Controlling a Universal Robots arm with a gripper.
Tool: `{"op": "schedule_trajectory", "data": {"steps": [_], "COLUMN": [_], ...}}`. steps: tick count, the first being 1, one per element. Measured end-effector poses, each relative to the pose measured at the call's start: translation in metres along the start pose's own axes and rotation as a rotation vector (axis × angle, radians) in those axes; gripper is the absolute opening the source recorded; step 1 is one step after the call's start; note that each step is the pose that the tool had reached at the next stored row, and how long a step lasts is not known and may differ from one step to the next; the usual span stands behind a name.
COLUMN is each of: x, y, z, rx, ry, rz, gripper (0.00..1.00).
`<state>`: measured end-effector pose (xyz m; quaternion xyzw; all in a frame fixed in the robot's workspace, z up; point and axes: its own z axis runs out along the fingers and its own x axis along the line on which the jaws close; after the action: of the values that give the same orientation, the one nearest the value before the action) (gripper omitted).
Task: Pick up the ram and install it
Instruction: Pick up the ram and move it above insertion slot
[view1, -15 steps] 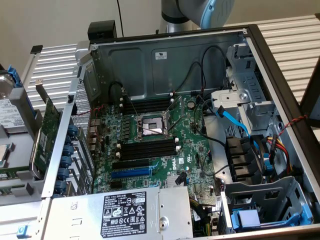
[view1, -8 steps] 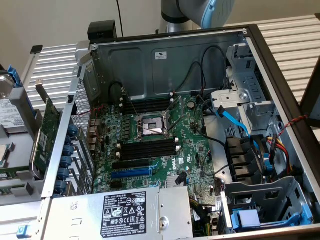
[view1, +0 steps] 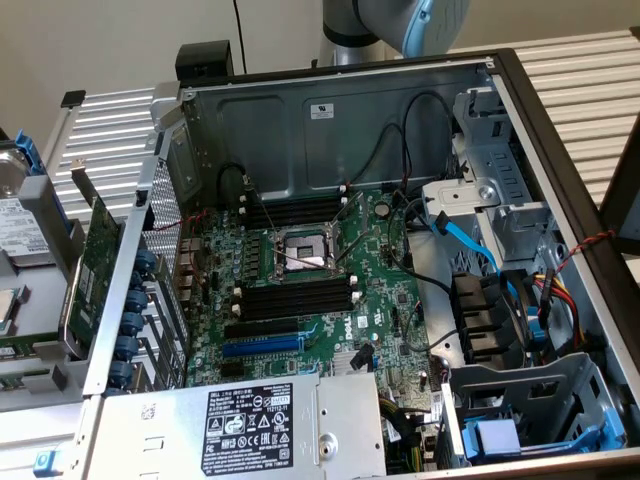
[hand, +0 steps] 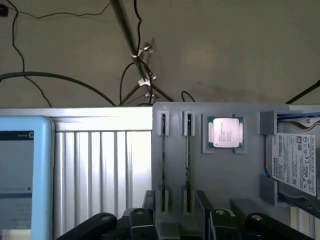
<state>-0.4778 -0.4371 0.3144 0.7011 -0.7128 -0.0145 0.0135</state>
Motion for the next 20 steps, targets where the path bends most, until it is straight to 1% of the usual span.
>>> {"op": "schedule_trajectory", "data": {"steps": [3,5,6,8,10,11,13,14,15,20], "x": [0.000,0.000,0.000,0.000,0.000,0.000,-0.001,-0.001,-0.001,-0.001], "y": [-0.0001,-0.0001,-0.0001,0.0004,0.0009,0.0011,0.0020,0.0027,0.0030,0.0027], "z": [0.0035,0.0044,0.0054,0.0077,0.0099,0.0106,0.0116,0.0127,0.0146,0.0235], "rx": [0.0000,-0.0001,0.0002,0.0061,0.0138,0.0192,0.0328,0.0373,0.0384,0.0382], "ry": [0.0048,0.0064,0.0063,0.0065,0.0069,0.0076,0.0109,0.0115,0.0113,0.0115], "rz": [-0.009,-0.010,-0.011,-0.012,-0.012,-0.011,-0.011,-0.011,-0.011,-0.011], "gripper": [0.45,0.45,0.45,0.45,0.45,0.45,0.45,0.45,0.45,0.45]}}
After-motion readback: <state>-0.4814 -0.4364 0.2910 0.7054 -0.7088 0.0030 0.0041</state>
